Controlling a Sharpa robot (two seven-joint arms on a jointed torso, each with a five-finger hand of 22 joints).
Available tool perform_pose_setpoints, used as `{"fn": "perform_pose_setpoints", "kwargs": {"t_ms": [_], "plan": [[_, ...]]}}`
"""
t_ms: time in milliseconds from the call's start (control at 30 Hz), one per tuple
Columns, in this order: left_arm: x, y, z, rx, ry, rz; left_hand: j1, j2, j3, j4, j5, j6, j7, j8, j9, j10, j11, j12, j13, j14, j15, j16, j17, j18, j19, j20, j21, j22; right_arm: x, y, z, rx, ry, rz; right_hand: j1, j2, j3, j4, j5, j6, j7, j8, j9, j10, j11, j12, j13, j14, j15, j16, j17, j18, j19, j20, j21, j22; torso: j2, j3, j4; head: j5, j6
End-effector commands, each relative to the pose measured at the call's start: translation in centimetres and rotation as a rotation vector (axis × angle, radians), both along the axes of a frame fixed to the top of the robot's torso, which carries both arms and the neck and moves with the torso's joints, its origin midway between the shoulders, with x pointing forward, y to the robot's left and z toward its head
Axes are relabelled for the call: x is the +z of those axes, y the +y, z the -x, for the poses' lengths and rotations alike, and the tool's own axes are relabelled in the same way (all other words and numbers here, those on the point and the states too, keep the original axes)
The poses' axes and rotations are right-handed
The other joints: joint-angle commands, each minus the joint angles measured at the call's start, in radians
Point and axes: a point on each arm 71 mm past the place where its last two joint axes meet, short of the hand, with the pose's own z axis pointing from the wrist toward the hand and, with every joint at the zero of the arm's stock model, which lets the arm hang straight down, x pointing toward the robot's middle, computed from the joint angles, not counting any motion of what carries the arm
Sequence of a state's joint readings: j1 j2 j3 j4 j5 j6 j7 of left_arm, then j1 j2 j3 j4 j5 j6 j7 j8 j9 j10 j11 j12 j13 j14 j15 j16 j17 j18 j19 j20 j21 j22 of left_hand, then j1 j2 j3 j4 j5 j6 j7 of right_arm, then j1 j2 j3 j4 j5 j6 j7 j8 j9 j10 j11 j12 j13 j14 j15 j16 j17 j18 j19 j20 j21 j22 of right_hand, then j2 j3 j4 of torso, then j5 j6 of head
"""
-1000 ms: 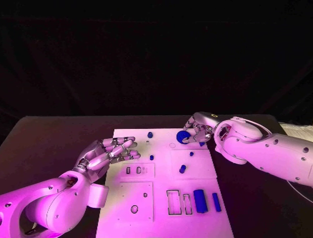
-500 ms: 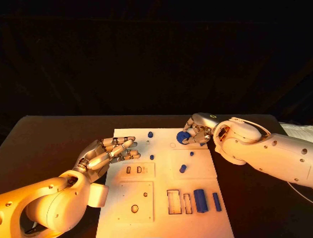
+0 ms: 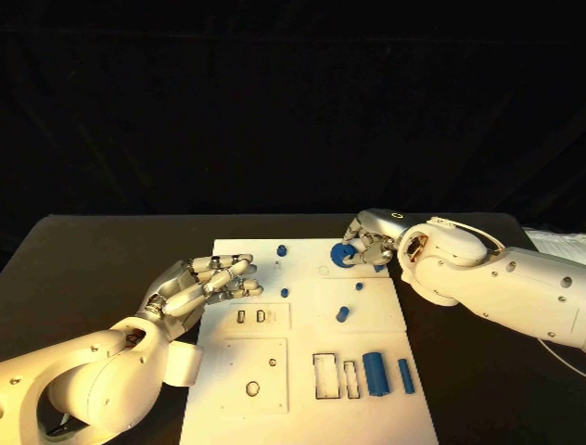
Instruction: Assemble the parts on the task board
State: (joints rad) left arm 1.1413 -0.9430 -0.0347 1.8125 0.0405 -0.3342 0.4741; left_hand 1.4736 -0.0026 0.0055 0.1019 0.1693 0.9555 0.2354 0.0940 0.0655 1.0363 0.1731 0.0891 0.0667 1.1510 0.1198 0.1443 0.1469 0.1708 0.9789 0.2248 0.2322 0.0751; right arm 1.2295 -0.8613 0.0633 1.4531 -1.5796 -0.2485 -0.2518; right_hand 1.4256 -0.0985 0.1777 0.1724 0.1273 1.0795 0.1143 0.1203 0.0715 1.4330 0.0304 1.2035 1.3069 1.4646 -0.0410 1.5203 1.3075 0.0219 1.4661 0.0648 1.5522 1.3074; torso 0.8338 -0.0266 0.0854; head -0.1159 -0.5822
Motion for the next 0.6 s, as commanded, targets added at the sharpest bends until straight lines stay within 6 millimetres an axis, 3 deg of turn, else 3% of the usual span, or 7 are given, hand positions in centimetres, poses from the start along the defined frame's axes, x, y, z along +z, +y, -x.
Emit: {"fn": "perform_pose_setpoints", "kwargs": {"t_ms": [33,333,600], "plan": [[0.2,-0.2,0.1,-0.021,-0.01,0.009,-0.001,0.01,0.002,-0.006,-0.004,0.001,0.0,-0.005,0.0,-0.003,0.003,-0.002,-0.001,-0.006,0.0,-0.007,0.001,0.011,-0.006,0.003,-0.006,-0.001,-0.5,0.3,0.2,0.016,-0.006,0.049,0.031,0.025,0.014,-0.005,-0.004,0.027,-0.01,0.011,0.007,0.012,-0.013,0.008,0.005,0.087,-0.009,0.007,0.163,-0.015,0.088,-0.005,0.006,0.232,0.0,0.0004,0.0002,0.0,0.001],[0.1,-0.2,0.1,-0.021,-0.011,0.009,-0.002,0.01,0.001,-0.006,-0.004,0.0,0.0,-0.005,0.0,-0.004,0.003,-0.003,-0.001,-0.007,0.0,-0.008,0.001,0.011,-0.007,0.003,-0.007,-0.002,0.8,2.3,1.3,0.074,-0.14,-0.011,0.008,0.02,0.03,-0.006,0.003,0.042,-0.015,0.01,0.007,0.016,-0.016,0.011,0.012,0.089,-0.012,0.011,0.174,-0.016,0.091,-0.008,0.008,0.238,0.0,0.0001,0.0013,0.004,0.007],[0.1,-0.2,0.0,-0.022,-0.011,0.01,-0.002,0.01,0.001,-0.006,-0.004,0.0,0.0,-0.005,0.0,-0.004,0.003,-0.003,-0.001,-0.007,0.0,-0.008,0.001,0.011,-0.007,0.003,-0.007,-0.002,2.0,5.8,2.4,0.152,-0.237,-0.025,-0.008,0.019,0.04,-0.003,0.01,0.046,-0.016,0.007,0.006,0.018,-0.018,0.01,0.014,0.09,-0.013,0.013,0.178,-0.016,0.092,-0.01,0.009,0.24,0.0,0.0,0.002,0.013,0.012]]}}
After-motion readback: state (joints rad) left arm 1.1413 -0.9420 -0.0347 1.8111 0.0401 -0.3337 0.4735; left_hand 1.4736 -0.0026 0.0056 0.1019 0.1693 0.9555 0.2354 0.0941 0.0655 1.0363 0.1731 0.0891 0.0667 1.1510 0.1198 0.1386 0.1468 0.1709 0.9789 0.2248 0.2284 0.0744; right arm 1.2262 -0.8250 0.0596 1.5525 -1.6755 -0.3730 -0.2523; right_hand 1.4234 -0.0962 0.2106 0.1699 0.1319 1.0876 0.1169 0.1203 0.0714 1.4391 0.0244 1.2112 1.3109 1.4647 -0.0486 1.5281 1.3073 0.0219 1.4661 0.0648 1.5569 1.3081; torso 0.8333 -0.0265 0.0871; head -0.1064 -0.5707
